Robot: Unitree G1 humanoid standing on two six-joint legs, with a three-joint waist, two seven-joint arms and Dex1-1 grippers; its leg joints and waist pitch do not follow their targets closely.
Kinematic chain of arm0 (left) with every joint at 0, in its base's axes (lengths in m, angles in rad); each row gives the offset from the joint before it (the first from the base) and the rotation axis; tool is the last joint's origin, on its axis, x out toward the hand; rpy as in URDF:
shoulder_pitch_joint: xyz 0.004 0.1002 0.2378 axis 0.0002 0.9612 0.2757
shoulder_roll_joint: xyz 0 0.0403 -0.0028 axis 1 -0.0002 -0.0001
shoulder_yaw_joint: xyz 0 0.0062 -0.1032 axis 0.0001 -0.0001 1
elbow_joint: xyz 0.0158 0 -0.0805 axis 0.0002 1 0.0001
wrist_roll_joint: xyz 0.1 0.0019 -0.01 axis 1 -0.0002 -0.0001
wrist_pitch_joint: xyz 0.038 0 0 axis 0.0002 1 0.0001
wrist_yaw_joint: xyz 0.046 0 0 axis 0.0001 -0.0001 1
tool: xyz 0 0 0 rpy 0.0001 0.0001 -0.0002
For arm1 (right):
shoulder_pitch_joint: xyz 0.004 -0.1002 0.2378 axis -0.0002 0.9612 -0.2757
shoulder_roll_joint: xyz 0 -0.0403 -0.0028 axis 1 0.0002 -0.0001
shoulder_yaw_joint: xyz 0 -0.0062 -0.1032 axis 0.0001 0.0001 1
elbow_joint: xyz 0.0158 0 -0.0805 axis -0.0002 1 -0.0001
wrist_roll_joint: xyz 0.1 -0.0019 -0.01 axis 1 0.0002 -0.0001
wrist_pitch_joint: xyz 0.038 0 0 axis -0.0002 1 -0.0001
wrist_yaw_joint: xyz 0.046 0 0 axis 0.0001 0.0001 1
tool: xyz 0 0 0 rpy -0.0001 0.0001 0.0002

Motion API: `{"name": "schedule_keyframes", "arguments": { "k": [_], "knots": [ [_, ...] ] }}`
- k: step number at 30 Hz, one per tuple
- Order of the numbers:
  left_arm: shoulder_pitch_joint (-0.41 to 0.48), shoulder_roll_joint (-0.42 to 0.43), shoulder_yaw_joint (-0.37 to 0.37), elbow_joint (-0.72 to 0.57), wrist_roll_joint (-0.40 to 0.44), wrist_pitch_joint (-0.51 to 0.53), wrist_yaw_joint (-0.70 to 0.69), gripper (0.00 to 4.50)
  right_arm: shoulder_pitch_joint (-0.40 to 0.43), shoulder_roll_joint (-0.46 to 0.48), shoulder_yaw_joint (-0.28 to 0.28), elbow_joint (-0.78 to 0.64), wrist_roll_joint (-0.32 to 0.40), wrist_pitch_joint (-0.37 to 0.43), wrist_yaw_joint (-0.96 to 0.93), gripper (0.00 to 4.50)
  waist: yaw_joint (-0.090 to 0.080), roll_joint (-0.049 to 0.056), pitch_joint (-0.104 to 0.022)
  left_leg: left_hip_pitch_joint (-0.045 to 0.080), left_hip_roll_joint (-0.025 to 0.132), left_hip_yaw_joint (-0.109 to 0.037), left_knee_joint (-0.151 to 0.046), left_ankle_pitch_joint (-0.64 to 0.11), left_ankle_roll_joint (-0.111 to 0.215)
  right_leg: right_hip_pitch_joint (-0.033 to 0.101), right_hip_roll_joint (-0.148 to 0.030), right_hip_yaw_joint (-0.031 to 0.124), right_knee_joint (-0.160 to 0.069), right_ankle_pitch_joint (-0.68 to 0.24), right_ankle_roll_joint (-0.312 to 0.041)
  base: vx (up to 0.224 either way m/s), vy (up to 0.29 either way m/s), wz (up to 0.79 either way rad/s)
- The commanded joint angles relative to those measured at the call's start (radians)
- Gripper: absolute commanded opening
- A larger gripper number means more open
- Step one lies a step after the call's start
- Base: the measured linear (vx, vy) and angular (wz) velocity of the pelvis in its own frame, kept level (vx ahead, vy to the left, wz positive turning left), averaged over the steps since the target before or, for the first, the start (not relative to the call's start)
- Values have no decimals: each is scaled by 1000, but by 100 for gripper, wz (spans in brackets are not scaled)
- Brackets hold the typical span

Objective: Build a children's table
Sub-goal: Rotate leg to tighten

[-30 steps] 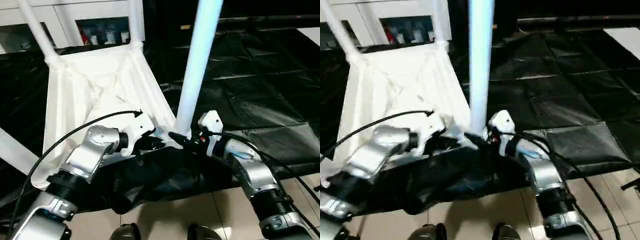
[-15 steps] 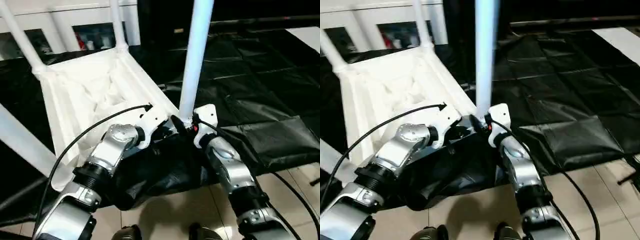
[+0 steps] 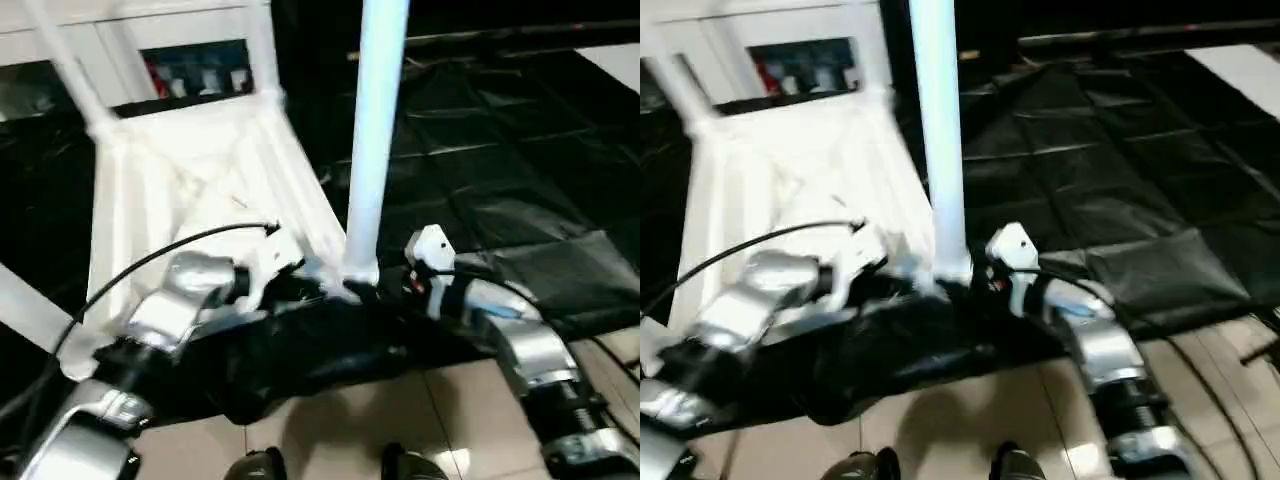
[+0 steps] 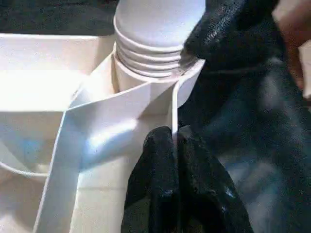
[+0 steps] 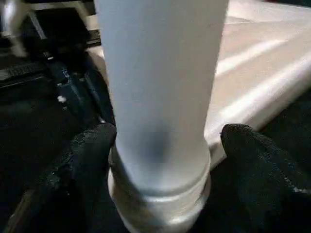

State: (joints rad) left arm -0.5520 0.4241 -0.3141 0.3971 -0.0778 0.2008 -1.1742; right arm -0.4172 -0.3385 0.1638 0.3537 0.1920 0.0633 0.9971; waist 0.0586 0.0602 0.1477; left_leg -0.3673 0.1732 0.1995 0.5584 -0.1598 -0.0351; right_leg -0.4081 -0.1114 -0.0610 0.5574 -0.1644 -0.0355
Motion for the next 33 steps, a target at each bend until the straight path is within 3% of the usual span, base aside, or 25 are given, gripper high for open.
{"name": "schedule_keyframes", "arguments": {
  "k": [1, 6, 7, 8, 9, 11, 13, 14, 16, 17, 20, 25, 26, 27, 29, 32, 33],
  "knots": [
    [16, 22, -31, -44, -31, 7, -91, 0, 8, -31, 14, -25, 9, 19, 47, 384, 3, -2, -82, 29, 52, -16, -70, -342, 44, 28, -37, 42, -56, -320, -214, 55, -22, 11],
    [16, 46, -28, -45, -34, -2, -130, 0, -3, -61, 42, -33, 5, 29, 104, 368, 5, -6, -88, 24, 49, -12, -60, -301, 56, 29, -33, 49, -43, -270, -227, 58, -18, 11],
    [14, 48, -27, -43, -33, -3, -134, 0, -5, -63, 47, -30, 2, 23, 115, 368, 5, -6, -94, 23, 48, -12, -56, -264, 65, 33, -33, 51, -36, -228, -237, 71, -16, 11],
    [13, 49, -27, -44, -34, -2, -139, 0, -6, -65, 49, -30, 0, 22, 124, 357, 6, -7, -98, 18, 47, -11, -52, -221, 80, 36, -30, 51, -29, -172, -250, 106, -17, 15],
    [10, 49, -27, -40, -31, -5, -138, 0, -7, -64, 51, -29, -1, 20, 131, 347, 4, -17, -104, 13, 46, -11, -46, -177, 101, 41, -28, 50, -20, -114, -262, 70, -8, 8],
    [7, 50, -27, -33, -27, -10, -137, 0, -9, -57, 54, -28, -1, 21, 134, 332, 5, -11, -112, 4, 45, -14, -38, -90, 136, 45, -27, 46, -5, -14, -277, 30, -1, 2],
    [7, 48, -25, -33, -27, -8, -131, 0, -11, -50, 50, -28, 6, 24, 132, 313, 6, -13, -118, -1, 43, -15, -30, -40, 167, 45, -26, 43, 3, 54, -289, 0, 0, 0],
    [7, 47, -24, -34, -28, -7, -130, 0, -12, -48, 49, -29, 8, 27, 131, 313, 6, -14, -112, -6, 43, -15, -30, -55, 174, 44, -28, 41, 0, 24, -288, 0, 0, 0],
    [9, 46, -23, -38, -28, -4, -128, 0, -12, -48, 50, -32, 14, 31, 132, 290, 5, -16, -105, -5, 45, -15, -35, -122, 154, 43, -32, 42, -12, -92, -272, 0, 0, 0],
    [10, 45, -22, -38, -27, -5, -125, 0, -9, -47, 51, -37, 18, 36, 132, 287, 5, -16, -100, -3, 47, -16, -39, -168, 131, 41, -34, 43, -19, -180, -254, 0, 0, 0],
    [13, 42, -21, -34, -23, -8, -117, 0, 2, -44, 52, -42, 21, 38, 127, 281, 4, -16, -94, 3, 50, -18, -48, -235, 84, 34, -34, 48, -30, -297, -216, 0, 0, 0],
    [-9, -4, 3, 24, 20, -17, 26, 0, 35, 12, 8, -21, 18, 25, 18, 278, -4, -21, -91, 4, 49, -23, -55, -286, 49, 30, -34, 51, -36, -364, -184, 0, 0, 0],
    [-27, -35, 20, 61, 34, -11, 103, 0, 32, 48, -9, 14, -3, 15, -69, 277, -8, -20, -91, 0, 48, -23, -55, -292, 43, 30, -34, 52, -36, -367, -179, 0, 0, 0],
    [-44, -69, 34, 94, 42, -4, 169, 0, 25, 90, -27, 56, -26, 14, -176, 277, -11, -22, -87, 3, 45, -21, -55, -314, 29, 23, -33, 53, -42, -400, -172, 0, 0, 0],
    [-66, -114, 46, 135, 53, 3, 252, 0, 14, 151, -51, 111, -54, 18, -325, 277, -15, -21, -88, 3, 40, -27, -57, -338, 5, 27, -37, 49, -46, -466, -150, 0, 0, 0],
    [-81, -149, 49, 153, 61, 11, 305, 0, 6, 198, -66, 142, -63, 22, -418, 277, -24, -24, -86, 7, 38, -30, -58, -372, 3, 22, -37, 48, -59, -524, -114, 0, 0, 0],
    [-100, -204, 52, 169, 62, 24, 362, 0, -7, 261, -60, 175, -82, 29, -510, 277, -26, -24, -85, 8, 39, -27, -58, -375, 7, 17, -36, 51, -61, -525, -112, 0, 0, 0]
  ]
}}
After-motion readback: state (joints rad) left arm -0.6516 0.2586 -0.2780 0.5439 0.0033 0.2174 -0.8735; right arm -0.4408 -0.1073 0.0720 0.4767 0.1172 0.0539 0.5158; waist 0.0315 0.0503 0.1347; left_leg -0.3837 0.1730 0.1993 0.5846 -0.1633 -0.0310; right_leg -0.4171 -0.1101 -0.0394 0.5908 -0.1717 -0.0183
